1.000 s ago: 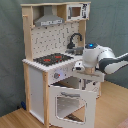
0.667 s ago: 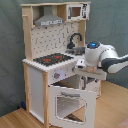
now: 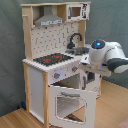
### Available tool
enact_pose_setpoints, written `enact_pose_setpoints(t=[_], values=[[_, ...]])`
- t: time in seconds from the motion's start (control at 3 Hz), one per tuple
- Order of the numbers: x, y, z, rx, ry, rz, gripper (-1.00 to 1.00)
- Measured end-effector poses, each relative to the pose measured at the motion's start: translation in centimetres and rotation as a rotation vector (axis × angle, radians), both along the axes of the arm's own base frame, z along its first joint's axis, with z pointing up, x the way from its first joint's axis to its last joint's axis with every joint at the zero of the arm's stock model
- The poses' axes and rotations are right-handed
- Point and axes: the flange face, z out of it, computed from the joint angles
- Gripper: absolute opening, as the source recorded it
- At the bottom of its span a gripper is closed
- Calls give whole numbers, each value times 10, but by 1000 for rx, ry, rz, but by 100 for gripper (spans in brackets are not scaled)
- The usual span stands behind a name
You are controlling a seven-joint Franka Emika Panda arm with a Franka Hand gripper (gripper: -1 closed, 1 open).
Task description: Play with the kitchen
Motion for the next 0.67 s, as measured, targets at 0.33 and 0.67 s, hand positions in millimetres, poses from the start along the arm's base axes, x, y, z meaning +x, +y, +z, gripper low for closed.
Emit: enact_pose_setpoints(t=[0.33,0.67], values=[[-18,1,15,-70,-72,-24,100],[-36,4,27,-139,-149,-42,100]])
